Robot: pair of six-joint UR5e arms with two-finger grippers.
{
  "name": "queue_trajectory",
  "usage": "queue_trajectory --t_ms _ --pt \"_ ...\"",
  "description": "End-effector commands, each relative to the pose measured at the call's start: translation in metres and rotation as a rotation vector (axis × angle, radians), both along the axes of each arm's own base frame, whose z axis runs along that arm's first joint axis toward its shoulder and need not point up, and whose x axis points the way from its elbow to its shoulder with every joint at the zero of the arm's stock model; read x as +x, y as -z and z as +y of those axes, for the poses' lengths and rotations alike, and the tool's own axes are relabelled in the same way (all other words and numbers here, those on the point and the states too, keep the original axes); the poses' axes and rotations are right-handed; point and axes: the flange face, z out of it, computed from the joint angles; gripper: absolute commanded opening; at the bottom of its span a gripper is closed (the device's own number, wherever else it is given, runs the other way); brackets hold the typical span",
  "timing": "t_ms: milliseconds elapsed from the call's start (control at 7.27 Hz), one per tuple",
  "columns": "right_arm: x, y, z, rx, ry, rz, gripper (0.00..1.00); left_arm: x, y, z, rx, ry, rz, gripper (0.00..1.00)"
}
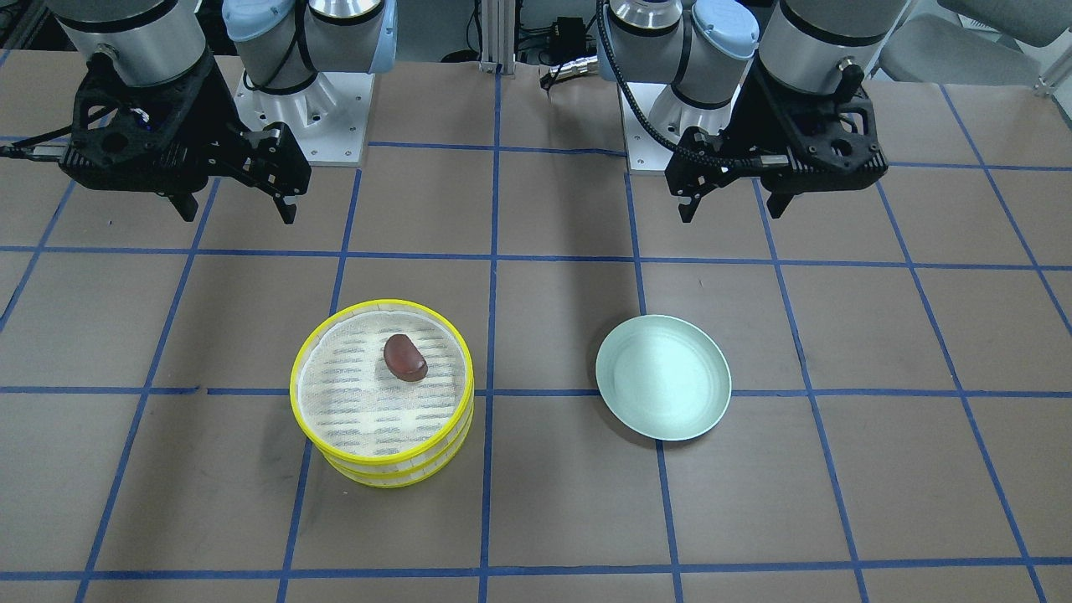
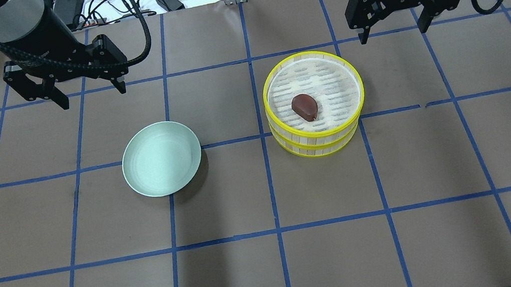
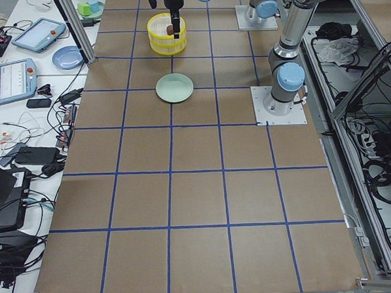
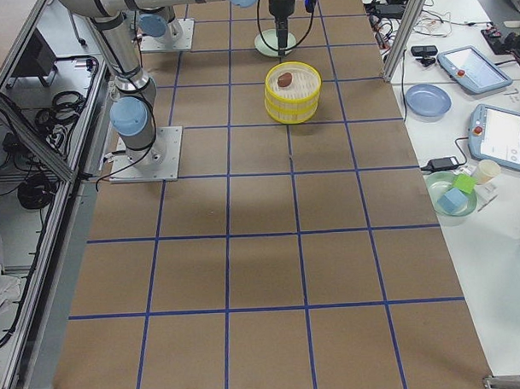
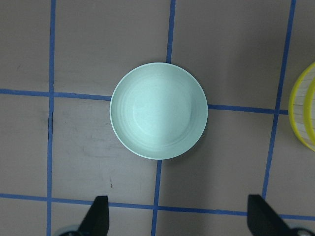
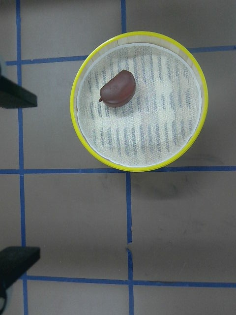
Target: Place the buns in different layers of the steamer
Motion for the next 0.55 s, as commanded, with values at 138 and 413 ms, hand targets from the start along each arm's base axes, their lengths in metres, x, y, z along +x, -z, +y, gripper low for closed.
queue_trajectory --t_ms 138,413 --pt "0.0 -0.0002 0.0002 -0.001 0.003 0.0 1.0 0.0067 0.0079 -0.004 0.021 -0.011 -0.001 1.0" --pt "0.0 0.0014 0.0006 0.003 0.004 0.0 1.0 0.0045 0.0092 0.0018 0.029 -0.006 -0.001 1.0"
